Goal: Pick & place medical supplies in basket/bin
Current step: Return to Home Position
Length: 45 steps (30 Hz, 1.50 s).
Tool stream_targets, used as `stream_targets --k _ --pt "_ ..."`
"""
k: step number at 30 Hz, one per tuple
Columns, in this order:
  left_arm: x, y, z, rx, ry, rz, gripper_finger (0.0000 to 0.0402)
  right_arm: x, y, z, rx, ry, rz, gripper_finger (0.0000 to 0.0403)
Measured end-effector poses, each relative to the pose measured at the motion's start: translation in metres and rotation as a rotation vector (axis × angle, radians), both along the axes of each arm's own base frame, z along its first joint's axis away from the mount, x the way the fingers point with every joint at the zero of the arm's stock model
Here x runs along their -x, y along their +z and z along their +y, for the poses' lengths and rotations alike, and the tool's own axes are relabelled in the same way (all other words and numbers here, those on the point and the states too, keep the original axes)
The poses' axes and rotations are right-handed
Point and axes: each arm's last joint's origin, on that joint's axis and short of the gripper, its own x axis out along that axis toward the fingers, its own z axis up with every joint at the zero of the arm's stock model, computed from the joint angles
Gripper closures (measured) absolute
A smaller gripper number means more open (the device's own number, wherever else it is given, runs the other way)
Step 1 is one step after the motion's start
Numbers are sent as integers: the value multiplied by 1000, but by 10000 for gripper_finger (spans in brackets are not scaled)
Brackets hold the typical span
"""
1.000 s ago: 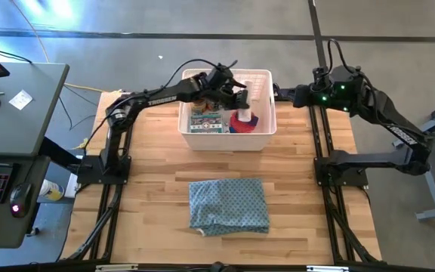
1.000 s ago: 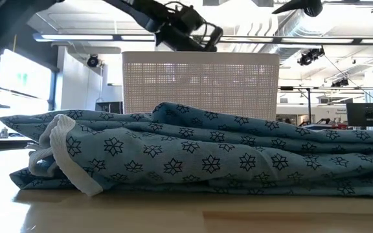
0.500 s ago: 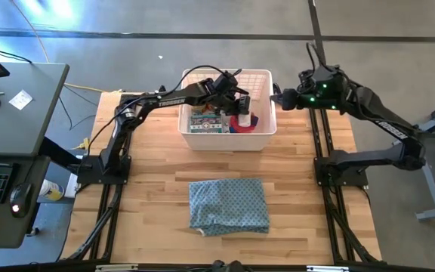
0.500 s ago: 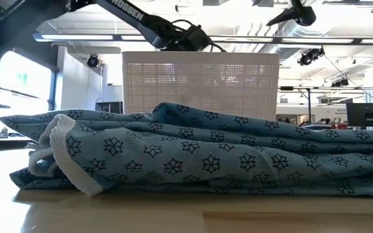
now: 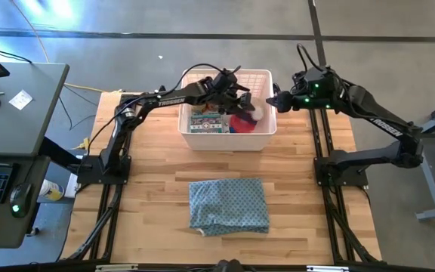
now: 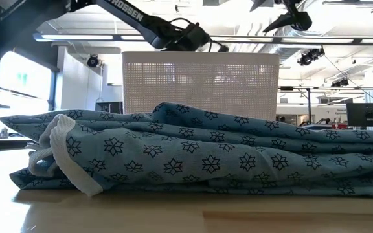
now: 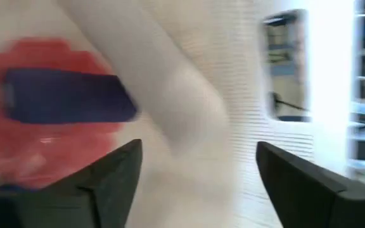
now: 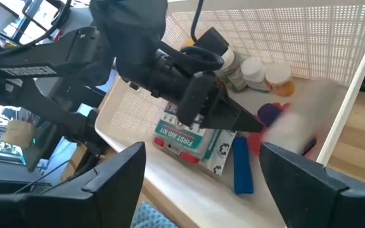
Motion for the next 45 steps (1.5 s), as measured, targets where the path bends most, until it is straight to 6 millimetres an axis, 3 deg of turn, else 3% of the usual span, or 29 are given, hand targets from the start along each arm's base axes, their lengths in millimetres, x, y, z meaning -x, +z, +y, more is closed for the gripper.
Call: stream_targets --k 6,13,19,25,31,38,42,45 --pt "-7 15 0 53 -56 -155 23 1 -1 1 7 11 22 105" --pt "-11 50 0 18 -138 -251 31 4 -6 2 -9 23 79 105" --pt "-7 110 -3 -128 -232 -357 68 6 -8 2 13 14 121 105" --pt "13 167 -13 -308 -312 -356 105 6 1 4 49 55 38 105" --pt "57 196 -22 -330 -372 -340 134 12 11 5 56 60 -63 105" --pt "123 226 -30 -420 -390 -229 191 22 17 5 88 95 -97 109" --pt "161 239 -43 -489 -357 -110 236 33 17 8 93 100 -77 141" --pt "186 245 -57 -556 -320 11 280 43 19 13 115 88 -62 188"
